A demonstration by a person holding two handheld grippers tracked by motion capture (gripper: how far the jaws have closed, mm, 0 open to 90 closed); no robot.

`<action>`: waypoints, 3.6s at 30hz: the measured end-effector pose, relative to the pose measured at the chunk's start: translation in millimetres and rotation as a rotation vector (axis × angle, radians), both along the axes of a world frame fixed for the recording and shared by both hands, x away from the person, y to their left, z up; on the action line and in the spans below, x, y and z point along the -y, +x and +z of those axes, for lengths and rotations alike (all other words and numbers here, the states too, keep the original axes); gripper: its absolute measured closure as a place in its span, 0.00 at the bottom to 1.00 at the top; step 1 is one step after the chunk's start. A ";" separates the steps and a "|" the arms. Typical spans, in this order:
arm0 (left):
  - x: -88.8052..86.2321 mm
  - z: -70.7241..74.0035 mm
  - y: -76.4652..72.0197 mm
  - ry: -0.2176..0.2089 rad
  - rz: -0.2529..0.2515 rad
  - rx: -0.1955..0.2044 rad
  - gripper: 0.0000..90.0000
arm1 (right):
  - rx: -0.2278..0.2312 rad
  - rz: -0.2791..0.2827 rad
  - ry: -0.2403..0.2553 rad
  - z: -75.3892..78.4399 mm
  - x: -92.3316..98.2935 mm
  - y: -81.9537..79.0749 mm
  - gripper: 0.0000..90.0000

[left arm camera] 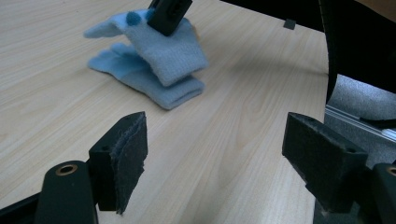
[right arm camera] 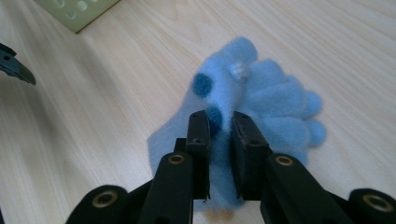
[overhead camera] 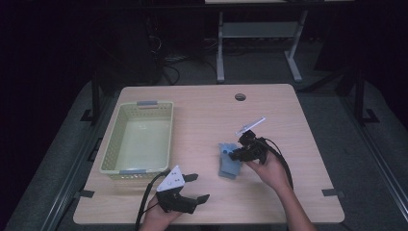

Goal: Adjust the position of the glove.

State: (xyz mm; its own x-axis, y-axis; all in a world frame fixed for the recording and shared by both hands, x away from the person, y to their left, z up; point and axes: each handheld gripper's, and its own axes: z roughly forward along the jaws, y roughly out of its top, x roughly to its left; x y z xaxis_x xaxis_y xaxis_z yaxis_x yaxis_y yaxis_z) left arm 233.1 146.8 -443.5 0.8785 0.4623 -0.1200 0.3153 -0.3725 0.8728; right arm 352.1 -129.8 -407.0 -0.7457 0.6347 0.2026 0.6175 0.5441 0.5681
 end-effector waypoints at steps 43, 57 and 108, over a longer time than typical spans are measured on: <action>4.2 -1.7 3.9 0.006 0.047 -0.054 0.29 | -0.019 -0.011 0.021 -21.5 -1.4 -10.2 0.68; 35.9 0.7 32.2 -0.007 0.113 -0.207 0.36 | -0.071 -0.218 0.188 -35.2 46.0 -4.8 0.44; 79.9 -22.0 95.8 0.077 0.216 -0.514 0.63 | -0.141 -0.340 0.215 -59.0 31.6 5.3 0.70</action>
